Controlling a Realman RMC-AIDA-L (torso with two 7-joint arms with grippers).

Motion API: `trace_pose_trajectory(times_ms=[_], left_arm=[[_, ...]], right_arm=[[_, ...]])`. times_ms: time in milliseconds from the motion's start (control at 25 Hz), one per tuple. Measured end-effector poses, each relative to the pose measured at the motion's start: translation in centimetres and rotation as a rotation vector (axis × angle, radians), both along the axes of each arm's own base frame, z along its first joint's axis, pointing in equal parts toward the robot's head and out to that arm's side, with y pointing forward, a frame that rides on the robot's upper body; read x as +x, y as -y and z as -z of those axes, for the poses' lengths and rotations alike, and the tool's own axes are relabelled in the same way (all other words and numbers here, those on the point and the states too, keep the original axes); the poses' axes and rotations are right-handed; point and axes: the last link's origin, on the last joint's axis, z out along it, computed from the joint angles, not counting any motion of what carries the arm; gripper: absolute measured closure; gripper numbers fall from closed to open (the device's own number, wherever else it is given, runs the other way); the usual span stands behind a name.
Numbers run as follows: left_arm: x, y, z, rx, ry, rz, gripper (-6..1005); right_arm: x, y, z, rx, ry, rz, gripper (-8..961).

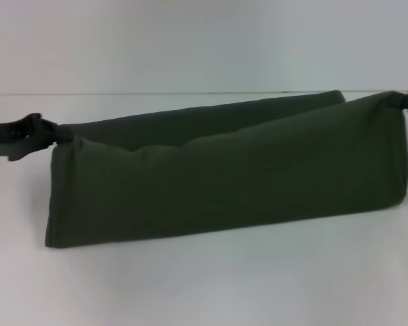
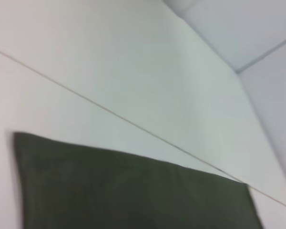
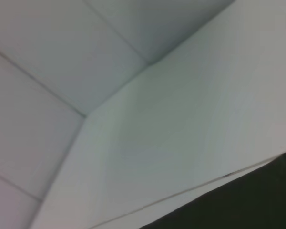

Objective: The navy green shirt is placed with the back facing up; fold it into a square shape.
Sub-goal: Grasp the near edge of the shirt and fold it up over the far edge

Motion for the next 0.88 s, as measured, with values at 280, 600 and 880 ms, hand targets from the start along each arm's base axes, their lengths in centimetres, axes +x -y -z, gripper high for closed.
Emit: trace_pose_trajectory(times_ms=[280, 600, 880], left_arm=[[-0.4, -2.0, 1.5, 0.120, -0.064, -0.077, 965], [0.1, -2.8, 1.0, 0.194, -0.045, -0.079, 953], [1.1, -4.4, 0.5, 0.254, -0.053, -0.073, 942]], right_arm=[[0.0, -2.4, 2.4, 0.063, 0.115, 0.087, 930], [-1.2, -3.8, 2.2, 0.108, 0.125, 0.079, 931], [-3.1, -6.1, 1.8, 0.180, 0.163, 0.077, 930]])
